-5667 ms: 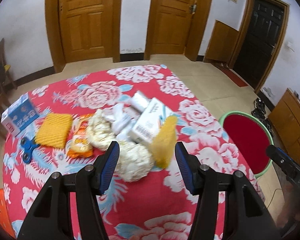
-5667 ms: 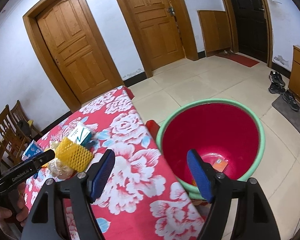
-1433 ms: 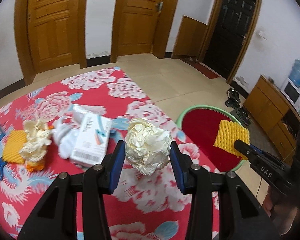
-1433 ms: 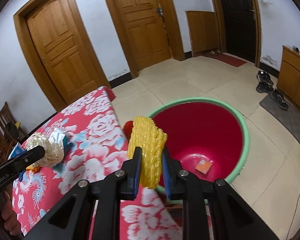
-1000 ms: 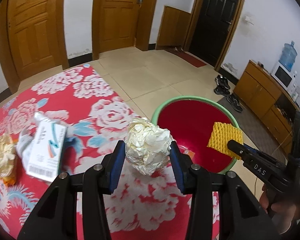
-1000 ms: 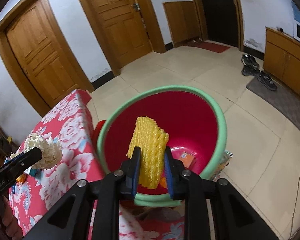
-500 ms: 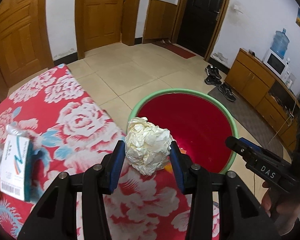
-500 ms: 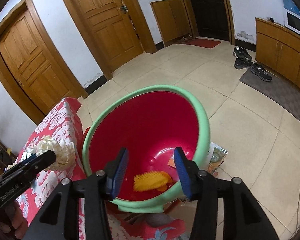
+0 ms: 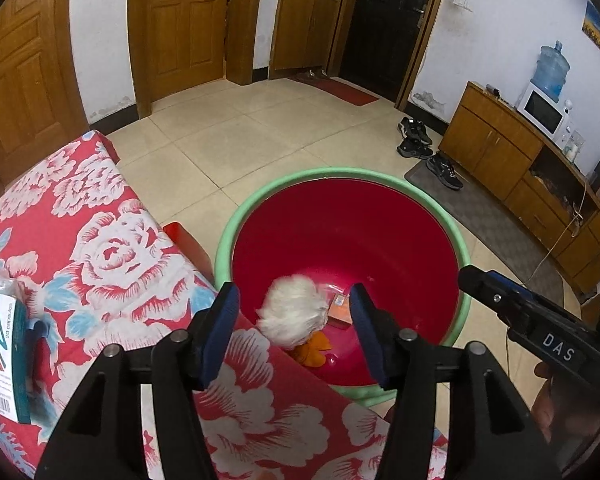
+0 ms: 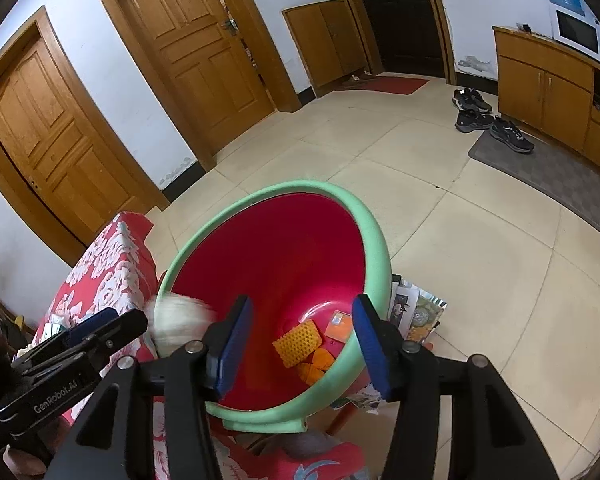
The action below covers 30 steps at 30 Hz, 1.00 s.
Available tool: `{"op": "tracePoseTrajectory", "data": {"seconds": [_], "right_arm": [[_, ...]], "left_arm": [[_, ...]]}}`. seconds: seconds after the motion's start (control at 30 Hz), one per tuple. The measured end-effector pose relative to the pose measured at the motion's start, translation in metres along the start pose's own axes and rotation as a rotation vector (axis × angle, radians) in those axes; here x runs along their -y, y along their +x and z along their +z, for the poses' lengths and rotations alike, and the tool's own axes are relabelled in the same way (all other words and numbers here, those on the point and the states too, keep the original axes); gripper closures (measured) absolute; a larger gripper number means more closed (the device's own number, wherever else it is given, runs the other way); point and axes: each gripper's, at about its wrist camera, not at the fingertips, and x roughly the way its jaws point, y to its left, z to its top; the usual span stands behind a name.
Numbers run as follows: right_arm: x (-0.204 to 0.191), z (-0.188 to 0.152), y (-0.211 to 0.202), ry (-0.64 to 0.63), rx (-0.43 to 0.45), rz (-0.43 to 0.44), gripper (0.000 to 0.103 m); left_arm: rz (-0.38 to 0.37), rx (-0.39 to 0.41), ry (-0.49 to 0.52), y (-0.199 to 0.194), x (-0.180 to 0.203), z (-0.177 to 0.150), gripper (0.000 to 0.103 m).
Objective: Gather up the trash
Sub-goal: 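Drop the foil ball into the bucket with the left tool, then grasp the white medicine box with the right tool while the left tool grasps crumpled paper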
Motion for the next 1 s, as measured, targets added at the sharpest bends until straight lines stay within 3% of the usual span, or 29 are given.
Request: {"op": "tracePoseTrajectory", "data": {"seconds": [0.5, 1.0], "right_arm": [[-0.011, -0.002, -0.004, -0.02, -0.017, 0.035, 0.043], [-0.054, -0.012, -0.008, -0.08, -0.051, 0.089, 0.037]], "left_arm": [[0.045, 0.042, -0.076, -0.038, -0.028, -0.007, 0.045], [0.168, 0.103, -0.219, -0.092, -0.1, -0.03, 0.045]]}}
